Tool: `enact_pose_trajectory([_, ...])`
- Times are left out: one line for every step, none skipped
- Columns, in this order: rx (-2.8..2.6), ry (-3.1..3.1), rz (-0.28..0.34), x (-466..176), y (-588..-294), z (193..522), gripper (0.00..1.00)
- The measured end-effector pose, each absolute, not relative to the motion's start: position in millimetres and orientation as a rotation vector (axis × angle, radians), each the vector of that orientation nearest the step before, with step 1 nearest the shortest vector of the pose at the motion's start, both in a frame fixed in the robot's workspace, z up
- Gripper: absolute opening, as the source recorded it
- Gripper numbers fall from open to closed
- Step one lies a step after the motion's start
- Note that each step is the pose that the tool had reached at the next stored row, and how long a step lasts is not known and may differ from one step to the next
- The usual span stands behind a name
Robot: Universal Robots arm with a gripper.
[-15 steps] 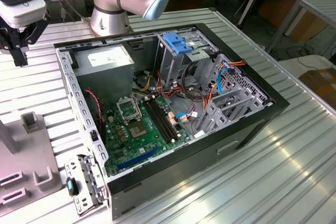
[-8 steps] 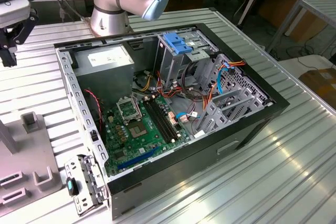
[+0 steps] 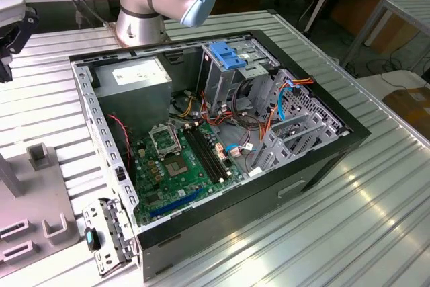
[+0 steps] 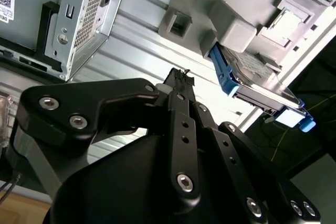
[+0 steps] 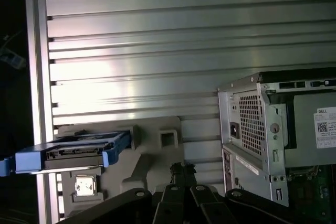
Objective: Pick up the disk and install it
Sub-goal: 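Reach for the disk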
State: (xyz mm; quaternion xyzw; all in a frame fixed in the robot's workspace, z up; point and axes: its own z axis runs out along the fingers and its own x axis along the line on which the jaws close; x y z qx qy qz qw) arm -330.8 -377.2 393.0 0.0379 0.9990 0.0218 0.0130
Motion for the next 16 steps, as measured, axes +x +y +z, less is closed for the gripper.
enact_pose_trajectory([0.118,3.113,0.068,-334,-376,393,0.11])
enact_pose_trajectory([0.118,3.113,0.068,-337,-376,393,0.11])
enact_pose_trajectory([0.118,3.113,0.068,-343,-375,393,0.11])
enact_pose_trajectory([0.118,3.113,0.068,-351,-374,393,0.11])
enact_pose_trajectory([0.118,3.113,0.068,-357,-373,393,0.11])
enact_pose_trajectory([0.118,3.113,0.069,-361,-372,393,0.11])
enact_pose_trajectory([0.118,3.113,0.069,-364,-372,393,0.11])
enact_pose_trajectory([0.118,3.113,0.069,-371,-371,393,0.11])
enact_pose_trajectory([0.118,3.113,0.069,-376,-370,393,0.11])
enact_pose_trajectory([0.118,3.113,0.069,-379,-370,393,0.11])
enact_pose_trajectory([0.118,3.113,0.069,-383,-370,393,0.11])
enact_pose_trajectory([0.118,3.112,0.069,-388,-370,393,0.11])
enact_pose_trajectory([0.118,3.112,0.069,-390,-369,393,0.11])
enact_pose_trajectory([0.118,3.113,0.069,-394,-369,393,0.11])
enact_pose_trajectory([0.118,3.113,0.069,-399,-368,393,0.11])
enact_pose_trajectory([0.118,3.113,0.069,-403,-368,393,0.11])
